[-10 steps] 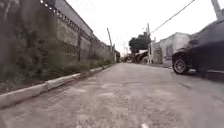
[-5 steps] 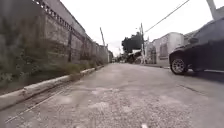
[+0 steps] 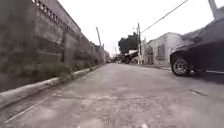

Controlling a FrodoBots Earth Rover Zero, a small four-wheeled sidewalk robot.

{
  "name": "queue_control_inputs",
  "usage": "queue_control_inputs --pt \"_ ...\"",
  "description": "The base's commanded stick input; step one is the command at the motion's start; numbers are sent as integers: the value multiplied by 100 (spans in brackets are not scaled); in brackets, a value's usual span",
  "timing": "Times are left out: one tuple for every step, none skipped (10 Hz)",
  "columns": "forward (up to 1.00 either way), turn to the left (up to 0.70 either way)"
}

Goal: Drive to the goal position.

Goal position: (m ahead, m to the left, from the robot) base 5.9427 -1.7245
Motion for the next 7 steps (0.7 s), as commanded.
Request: queue_control_inputs --pt "100 0" --pt "100 0" --pt "100 0" --pt "100 0" --pt "100 0" --pt "100 0" --pt "100 0"
